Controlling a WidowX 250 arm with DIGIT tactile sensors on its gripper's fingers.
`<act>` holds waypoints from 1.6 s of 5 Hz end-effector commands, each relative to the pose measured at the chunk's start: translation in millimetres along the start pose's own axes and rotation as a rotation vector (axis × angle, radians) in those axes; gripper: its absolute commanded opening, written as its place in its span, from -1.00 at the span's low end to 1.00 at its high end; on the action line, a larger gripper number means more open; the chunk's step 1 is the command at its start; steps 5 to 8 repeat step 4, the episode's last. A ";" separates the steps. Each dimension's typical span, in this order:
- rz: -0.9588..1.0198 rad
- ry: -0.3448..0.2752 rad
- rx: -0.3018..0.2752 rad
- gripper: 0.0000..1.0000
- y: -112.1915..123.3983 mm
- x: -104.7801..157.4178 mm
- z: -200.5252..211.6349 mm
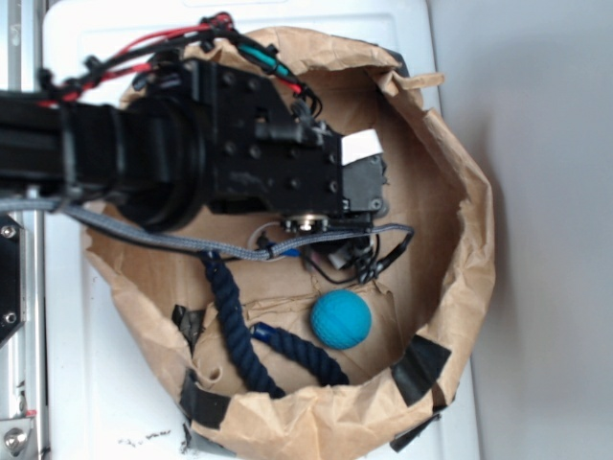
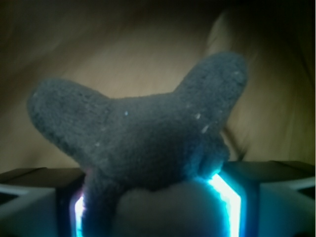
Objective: Grab the gray animal.
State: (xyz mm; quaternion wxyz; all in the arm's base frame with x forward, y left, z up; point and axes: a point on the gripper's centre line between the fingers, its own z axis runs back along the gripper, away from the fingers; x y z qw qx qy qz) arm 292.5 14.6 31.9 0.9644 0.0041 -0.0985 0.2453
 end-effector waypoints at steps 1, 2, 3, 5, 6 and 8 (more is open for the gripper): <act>0.052 0.025 -0.152 -1.00 11.3 1.7 89.9; 0.058 0.083 -0.195 -1.00 -9.5 10.4 123.7; 0.038 0.090 -0.212 -1.00 -21.9 18.3 140.1; 0.037 0.036 -0.137 -1.00 -29.1 18.8 143.2; 0.037 0.036 -0.137 -1.00 -29.1 18.8 143.2; 0.037 0.036 -0.137 -1.00 -29.1 18.8 143.2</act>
